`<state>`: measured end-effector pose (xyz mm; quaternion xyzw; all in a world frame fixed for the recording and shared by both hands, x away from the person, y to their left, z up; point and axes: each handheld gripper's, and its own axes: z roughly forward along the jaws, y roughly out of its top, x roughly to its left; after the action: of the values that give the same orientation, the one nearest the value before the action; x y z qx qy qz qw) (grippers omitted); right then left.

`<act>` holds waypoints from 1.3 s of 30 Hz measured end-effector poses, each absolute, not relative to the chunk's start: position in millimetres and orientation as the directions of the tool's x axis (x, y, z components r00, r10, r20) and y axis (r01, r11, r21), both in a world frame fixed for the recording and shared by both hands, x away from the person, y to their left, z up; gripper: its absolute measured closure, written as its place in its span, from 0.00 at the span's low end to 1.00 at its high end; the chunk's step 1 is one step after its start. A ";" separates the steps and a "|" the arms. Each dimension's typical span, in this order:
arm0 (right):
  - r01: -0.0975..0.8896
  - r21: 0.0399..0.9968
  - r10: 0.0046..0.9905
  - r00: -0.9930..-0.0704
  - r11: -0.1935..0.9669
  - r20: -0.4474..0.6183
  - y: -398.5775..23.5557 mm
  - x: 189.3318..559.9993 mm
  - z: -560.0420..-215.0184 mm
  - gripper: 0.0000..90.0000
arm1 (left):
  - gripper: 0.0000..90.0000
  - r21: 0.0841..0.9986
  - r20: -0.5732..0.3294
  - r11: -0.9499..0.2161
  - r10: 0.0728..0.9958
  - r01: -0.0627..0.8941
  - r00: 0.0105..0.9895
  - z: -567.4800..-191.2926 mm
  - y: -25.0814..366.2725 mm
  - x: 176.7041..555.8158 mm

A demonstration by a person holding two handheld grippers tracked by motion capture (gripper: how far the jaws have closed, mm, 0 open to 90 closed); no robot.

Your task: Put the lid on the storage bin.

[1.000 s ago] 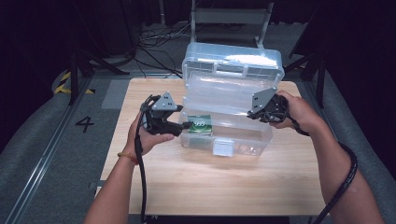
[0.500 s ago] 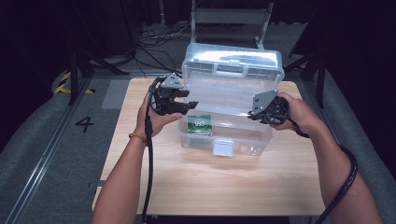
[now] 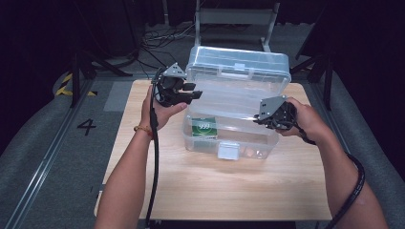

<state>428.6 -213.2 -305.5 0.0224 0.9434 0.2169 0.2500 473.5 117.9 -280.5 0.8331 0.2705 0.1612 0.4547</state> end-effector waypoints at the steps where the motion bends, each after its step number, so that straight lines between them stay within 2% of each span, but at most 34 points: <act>1: -0.069 0.416 0.147 -0.873 0.907 -0.465 -213.3 427.8 -305.6 0.94 | 0.68 0.845 0.016 -0.439 0.592 0.306 0.806 -279.6 118.0 475.4; 9: -0.071 0.426 0.154 -0.869 0.902 -0.471 -213.8 425.2 -308.4 0.93 | 0.69 0.857 -0.013 -0.406 0.597 0.317 0.802 -274.4 117.5 483.1; 20: -0.068 0.429 0.165 -0.859 0.901 -0.485 -214.0 419.4 -313.1 0.93 | 0.76 0.864 -0.016 -0.384 0.626 0.326 0.780 -272.7 117.8 488.2; 22: -0.074 0.429 0.164 -0.855 0.900 -0.492 -213.6 416.8 -315.4 0.93 | 0.80 0.864 -0.020 -0.381 0.624 0.327 0.781 -272.8 118.2 488.3; 39: -0.067 0.426 0.193 -0.821 0.902 -0.538 -212.7 408.6 -320.9 0.88 | 0.80 0.863 -0.020 -0.395 0.598 0.317 0.801 -272.3 122.7 480.1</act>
<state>408.6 -212.7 -320.9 0.0338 0.9288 0.2185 0.2974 480.1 122.7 -272.3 0.8218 0.2782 0.1483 0.4747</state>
